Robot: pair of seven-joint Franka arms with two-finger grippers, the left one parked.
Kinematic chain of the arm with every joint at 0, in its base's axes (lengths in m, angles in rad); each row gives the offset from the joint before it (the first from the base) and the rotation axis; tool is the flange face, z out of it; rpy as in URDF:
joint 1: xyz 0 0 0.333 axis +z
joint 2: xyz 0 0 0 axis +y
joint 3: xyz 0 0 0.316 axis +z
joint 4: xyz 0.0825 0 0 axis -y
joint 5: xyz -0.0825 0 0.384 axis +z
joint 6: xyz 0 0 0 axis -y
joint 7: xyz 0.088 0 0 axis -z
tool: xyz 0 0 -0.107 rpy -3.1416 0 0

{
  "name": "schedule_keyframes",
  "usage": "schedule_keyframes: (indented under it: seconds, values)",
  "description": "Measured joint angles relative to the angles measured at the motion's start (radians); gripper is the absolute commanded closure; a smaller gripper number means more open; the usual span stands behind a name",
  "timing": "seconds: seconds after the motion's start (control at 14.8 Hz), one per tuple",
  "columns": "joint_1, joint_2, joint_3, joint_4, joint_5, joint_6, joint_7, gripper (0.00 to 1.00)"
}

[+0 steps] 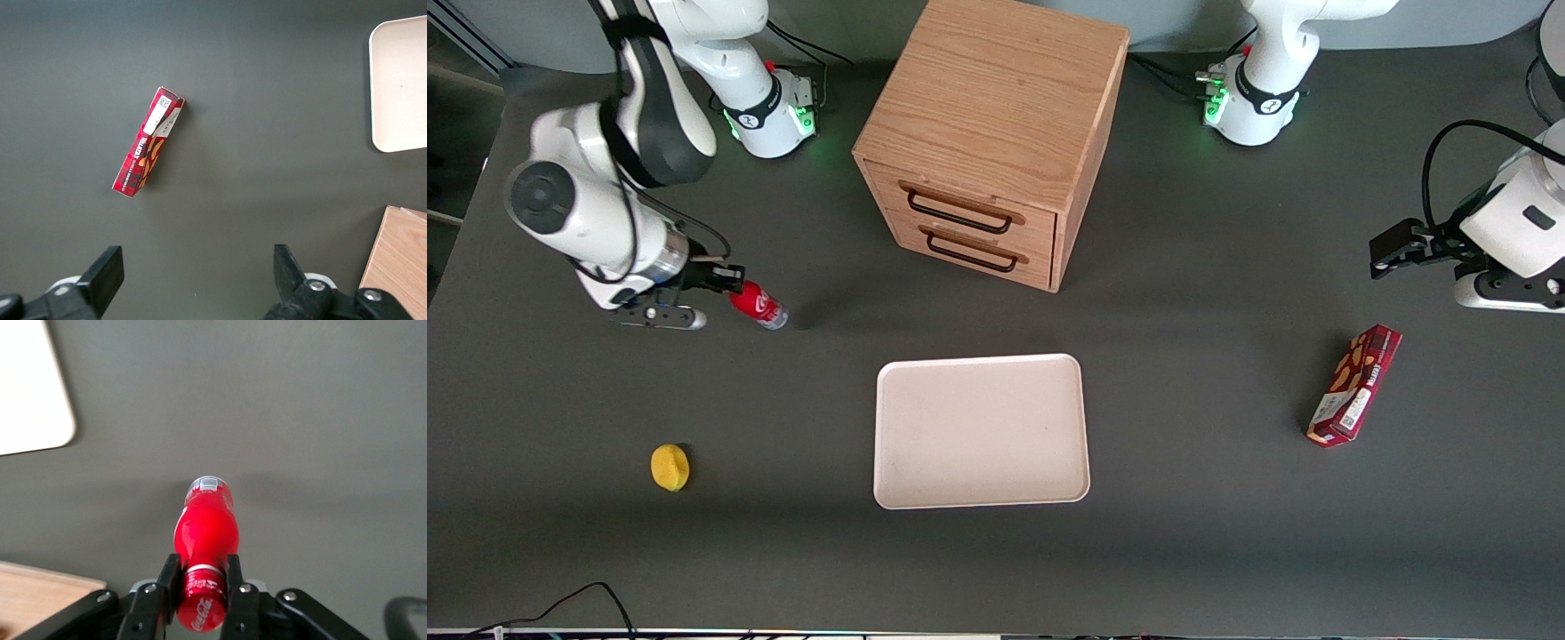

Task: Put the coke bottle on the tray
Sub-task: 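Carry the bottle over the cream tray and lower it upright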

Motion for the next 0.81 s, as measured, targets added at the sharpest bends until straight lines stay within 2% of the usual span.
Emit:
schedule_keyframes:
  seconds: [0.2, 0.41, 0.61, 0.81]
  values:
    - [0.006, 0.028, 0.006, 0.294, 0.0, -0.246, 0.018, 1.0]
    - [0.025, 0.189, 0.036, 0.612, 0.001, -0.417, 0.141, 1.0]
    - [0.057, 0.445, 0.111, 0.889, 0.002, -0.426, 0.356, 1.0]
    - [0.124, 0.657, 0.122, 1.024, -0.004, -0.276, 0.543, 1.0]
